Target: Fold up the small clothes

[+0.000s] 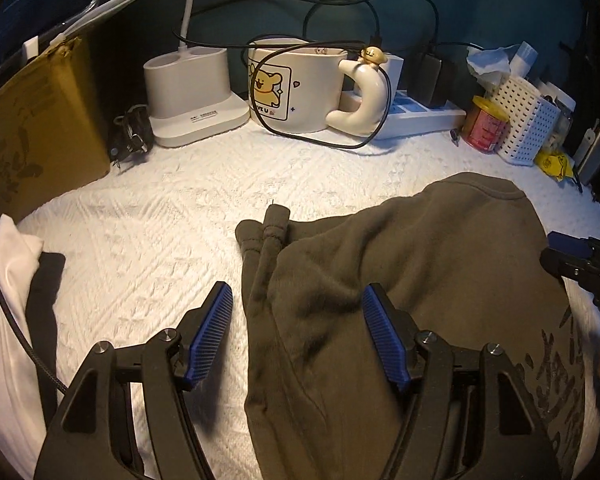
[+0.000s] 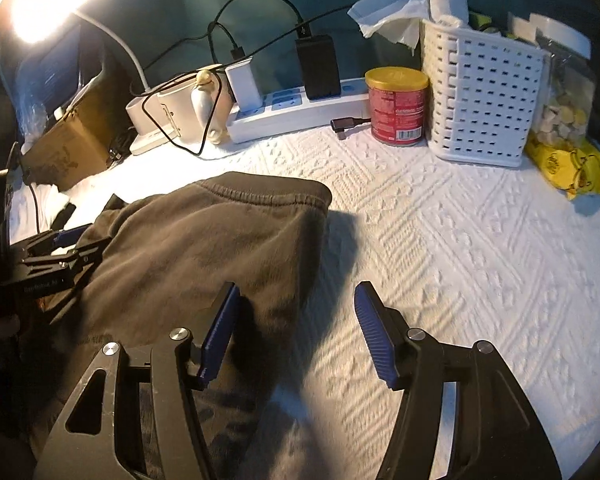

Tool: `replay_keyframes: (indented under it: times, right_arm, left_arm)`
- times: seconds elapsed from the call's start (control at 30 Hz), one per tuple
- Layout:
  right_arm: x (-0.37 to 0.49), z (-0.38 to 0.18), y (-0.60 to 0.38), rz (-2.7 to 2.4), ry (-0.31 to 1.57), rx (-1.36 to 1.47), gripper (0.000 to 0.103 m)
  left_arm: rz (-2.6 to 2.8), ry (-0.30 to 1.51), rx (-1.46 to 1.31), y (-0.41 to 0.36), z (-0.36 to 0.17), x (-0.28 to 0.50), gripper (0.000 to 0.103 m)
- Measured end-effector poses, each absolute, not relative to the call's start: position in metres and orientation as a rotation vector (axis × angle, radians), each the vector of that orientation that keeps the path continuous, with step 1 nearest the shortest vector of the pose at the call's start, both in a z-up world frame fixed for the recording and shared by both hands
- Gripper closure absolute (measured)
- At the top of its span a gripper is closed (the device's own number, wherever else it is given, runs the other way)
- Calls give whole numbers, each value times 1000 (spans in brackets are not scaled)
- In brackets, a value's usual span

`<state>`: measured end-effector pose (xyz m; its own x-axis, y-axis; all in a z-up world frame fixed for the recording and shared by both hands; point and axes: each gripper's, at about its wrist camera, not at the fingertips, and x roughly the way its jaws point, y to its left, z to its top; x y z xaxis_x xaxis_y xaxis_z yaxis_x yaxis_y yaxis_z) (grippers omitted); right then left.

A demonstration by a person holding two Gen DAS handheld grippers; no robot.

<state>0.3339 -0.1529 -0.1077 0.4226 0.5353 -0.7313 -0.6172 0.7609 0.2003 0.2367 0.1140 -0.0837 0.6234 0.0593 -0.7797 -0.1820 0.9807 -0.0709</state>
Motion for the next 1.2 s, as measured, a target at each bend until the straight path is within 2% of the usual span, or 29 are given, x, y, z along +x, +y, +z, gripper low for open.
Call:
replay_keyframes:
  times: [0.13,0.2,0.33,0.47,0.5,0.57,0.6,0.67,0.73,0.77,0.87,1.2]
  right_arm:
    - [340,-111,-145,751,870,-86,40]
    - [342,-111,-139,767,868,-83,40]
    - [341,-111,-125,796,865,-97,40]
    - [337,-111,-115,801,859,-132,40]
    - [335,-111,-114,802,858,-138,40]
    - [333,-111,-110,804,853,-152,42]
    - [331,-111,-108,813,851,-163,47]
    - [328,-111,-106,826,849,-173,65]
    - [324,-110,-103,838,839,-180,78]
    - [322,-109,-103,839,831,-186,81]
    - [318,-105,-105,837,813,-181,84]
    - [296,-73,-116,835,726,-184,85]
  left_arm:
    - [134,883,-155,115,-84,238,36]
    - [117,880,-154,113,-84,238,40]
    - [60,872,-136,105,-84,238,65]
    - [40,868,-123,101,-84,240,80]
    - [38,868,-122,100,-84,240,81]
    - [32,866,-120,99,-83,240,90]
    - [31,866,-116,98,-83,240,90]
    - [29,861,-112,97,-83,240,92]
    - [29,849,-109,97,-82,238,93]
    - [29,841,-107,97,-81,237,93]
    - [30,813,-105,95,-76,232,93]
    - [23,748,-90,85,-54,214,93]
